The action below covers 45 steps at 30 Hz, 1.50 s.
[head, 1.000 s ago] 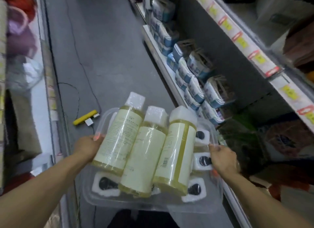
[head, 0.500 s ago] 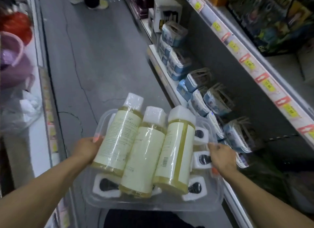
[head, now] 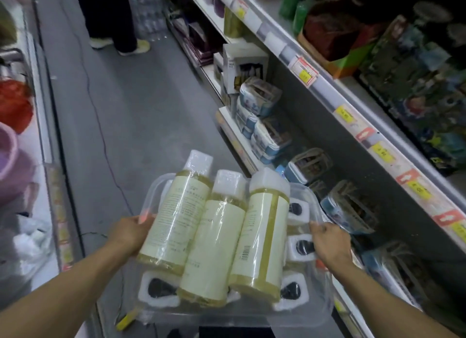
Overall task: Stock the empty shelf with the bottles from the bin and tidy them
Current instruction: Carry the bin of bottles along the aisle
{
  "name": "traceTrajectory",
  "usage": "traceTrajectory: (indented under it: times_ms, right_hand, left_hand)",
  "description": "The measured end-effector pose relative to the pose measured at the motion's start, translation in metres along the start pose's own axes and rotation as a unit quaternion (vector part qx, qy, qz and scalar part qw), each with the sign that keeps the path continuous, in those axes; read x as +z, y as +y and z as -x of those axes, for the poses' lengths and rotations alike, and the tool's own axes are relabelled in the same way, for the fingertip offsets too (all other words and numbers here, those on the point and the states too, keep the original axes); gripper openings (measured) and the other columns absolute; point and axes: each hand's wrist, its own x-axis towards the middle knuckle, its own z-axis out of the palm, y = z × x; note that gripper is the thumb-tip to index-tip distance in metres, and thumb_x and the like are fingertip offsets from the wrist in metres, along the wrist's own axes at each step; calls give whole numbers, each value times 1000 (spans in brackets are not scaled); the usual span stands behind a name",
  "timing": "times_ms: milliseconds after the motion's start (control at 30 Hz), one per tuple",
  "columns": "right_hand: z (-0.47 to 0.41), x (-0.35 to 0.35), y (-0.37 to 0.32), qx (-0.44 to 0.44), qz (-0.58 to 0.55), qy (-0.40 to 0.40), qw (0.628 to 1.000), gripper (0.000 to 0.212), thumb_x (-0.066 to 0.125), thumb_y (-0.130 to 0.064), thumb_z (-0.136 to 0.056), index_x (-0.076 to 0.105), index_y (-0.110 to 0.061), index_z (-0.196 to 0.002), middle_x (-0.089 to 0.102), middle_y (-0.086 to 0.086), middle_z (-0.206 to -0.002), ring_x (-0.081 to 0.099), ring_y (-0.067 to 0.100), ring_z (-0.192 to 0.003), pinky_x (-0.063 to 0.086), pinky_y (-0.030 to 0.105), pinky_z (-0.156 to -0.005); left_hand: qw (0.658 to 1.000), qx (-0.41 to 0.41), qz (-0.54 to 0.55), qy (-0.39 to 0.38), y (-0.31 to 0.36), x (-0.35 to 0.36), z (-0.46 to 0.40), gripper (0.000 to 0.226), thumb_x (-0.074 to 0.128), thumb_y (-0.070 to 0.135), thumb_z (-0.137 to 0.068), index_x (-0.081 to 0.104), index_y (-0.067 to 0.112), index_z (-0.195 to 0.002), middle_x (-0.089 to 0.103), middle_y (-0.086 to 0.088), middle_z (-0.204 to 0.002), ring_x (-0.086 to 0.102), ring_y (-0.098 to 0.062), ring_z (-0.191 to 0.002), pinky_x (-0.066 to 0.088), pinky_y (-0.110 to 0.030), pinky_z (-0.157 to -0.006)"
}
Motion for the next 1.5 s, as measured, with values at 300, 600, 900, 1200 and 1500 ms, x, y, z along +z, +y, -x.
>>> traceTrajectory:
  times_ms: [300,600,900,1200,1500]
  right_hand:
    - [-88,-2,-65,18,-5,3,1000,39,37,-31,-100,59,-5,-79,63,22,-92,54,31,-80,37,35,-69]
    - [-137,14,-119,92,-30,6,995,44,35,-39,-97,64,-8,-84,66,20,-90,61,32,-81,48,38,-78]
    - [-153,67,-186,226,-60,22,972,45,36,-41,-98,55,-8,-76,61,15,-82,56,27,-71,45,32,-69]
    - [-168,126,-243,301,-136,35,943,45,38,-42,-97,51,-13,-66,66,16,-75,66,30,-64,55,39,-67]
    - [-224,208,-243,320,-158,20,934,32,46,-34,-97,56,-10,-79,53,8,-75,61,37,-89,37,33,-67]
  left_hand:
    - [1000,-4,2,-6,75,-17,-98,42,46,49,-94,62,17,-73,64,-6,-69,61,-24,-67,49,-32,-66]
    - [994,18,-94,-45,129,-35,-205,49,50,55,-91,70,11,-90,71,-18,-88,67,-33,-86,55,-41,-83]
    - [978,97,-139,-118,198,-53,-339,44,50,39,-96,58,10,-64,61,-11,-65,58,-25,-60,46,-28,-57]
    - [949,141,-237,-154,229,-48,-452,47,44,42,-97,65,3,-80,65,-17,-74,65,-32,-74,53,-38,-81]
    - [929,168,-298,-143,238,14,-548,45,46,43,-97,68,4,-96,68,-20,-94,64,-35,-91,49,-37,-86]
